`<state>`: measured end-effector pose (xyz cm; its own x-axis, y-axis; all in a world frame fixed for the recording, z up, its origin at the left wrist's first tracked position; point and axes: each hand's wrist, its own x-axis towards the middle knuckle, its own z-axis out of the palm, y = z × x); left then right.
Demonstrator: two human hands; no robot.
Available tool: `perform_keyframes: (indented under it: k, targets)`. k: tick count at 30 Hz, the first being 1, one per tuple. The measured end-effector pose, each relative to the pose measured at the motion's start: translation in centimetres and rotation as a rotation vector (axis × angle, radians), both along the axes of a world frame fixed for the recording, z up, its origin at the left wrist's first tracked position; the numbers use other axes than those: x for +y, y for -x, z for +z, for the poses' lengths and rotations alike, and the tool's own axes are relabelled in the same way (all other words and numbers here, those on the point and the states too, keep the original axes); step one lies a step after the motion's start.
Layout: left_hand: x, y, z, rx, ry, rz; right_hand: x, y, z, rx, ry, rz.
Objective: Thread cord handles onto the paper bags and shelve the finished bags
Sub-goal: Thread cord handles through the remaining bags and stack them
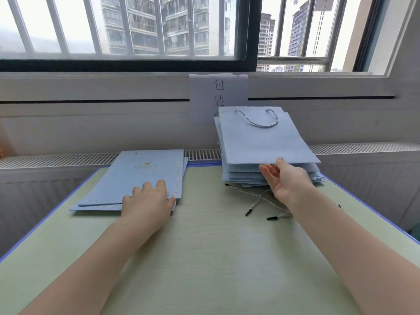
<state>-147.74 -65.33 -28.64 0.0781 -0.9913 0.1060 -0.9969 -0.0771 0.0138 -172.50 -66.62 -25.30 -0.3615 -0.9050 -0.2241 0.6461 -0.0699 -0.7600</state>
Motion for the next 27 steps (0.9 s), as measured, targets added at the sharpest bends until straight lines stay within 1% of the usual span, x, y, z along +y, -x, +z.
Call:
perform_keyframes:
  k: [3, 8, 10, 12, 13, 14, 15, 16, 17, 19, 20, 21, 22, 23, 25, 27]
  targets:
    - [0.0, 0.1, 0.0, -0.038, 0.003, -0.009, -0.2, 0.2, 0.0, -0.082, -0.028, -0.018]
    - [0.0, 0.1, -0.1, -0.058, 0.005, -0.018, -0.5, -0.2, 0.0, -0.196, -0.017, -0.026]
    - [-0.1, 0.2, -0.1, -0.049, 0.006, -0.025, -0.4, -0.3, 0.0, -0.202, -0.023, -0.005]
    - [-0.3, 0.0, -0.1, -0.020, -0.004, -0.040, -0.1, -0.6, 0.1, -0.135, -0.049, 0.053]
    - [-0.4, -0.2, -0.1, -0.001, -0.017, -0.049, 0.1, -0.8, 0.3, -0.036, -0.060, 0.091]
    - [-0.5, -0.5, -0.1, 0.014, -0.037, -0.056, 0.3, -1.0, 0.5, 0.109, -0.063, 0.133]
    - [-0.7, -0.7, -0.1, 0.020, -0.057, -0.059, 0.5, -1.3, 0.7, 0.301, -0.052, 0.182]
    - [-0.8, -1.0, -0.1, 0.017, -0.072, -0.059, 0.8, -1.6, 0.8, 0.531, -0.028, 0.237]
    - [-0.8, -1.3, -0.1, 0.010, -0.080, -0.063, 1.2, -2.0, 0.9, 0.823, -0.002, 0.288]
    - [-1.0, -1.5, -0.1, -0.001, -0.075, -0.083, 1.8, -2.2, 0.4, 1.561, 0.028, 0.363]
    - [-1.0, -1.6, -0.1, -0.006, -0.067, -0.091, 2.0, -2.4, 0.0, 1.898, 0.005, 0.400]
    - [-1.0, -1.6, -0.1, -0.014, -0.057, -0.093, 2.2, -2.5, -0.3, 2.115, -0.028, 0.448]
    - [-1.0, -1.6, 0.0, -0.024, -0.040, -0.091, 2.5, -2.7, -0.4, 2.212, -0.061, 0.516]
    - [-1.1, -1.7, 0.0, -0.034, -0.022, -0.088, 2.7, -2.8, -0.5, 2.236, -0.085, 0.587]
    - [-1.3, -2.0, -0.1, -0.044, 0.017, -0.084, 3.1, -2.9, -0.5, 2.229, -0.111, 0.686]
    - [-1.6, -2.5, -0.1, -0.031, 0.057, -0.085, 3.1, -2.9, -0.7, 2.241, -0.111, 0.695]
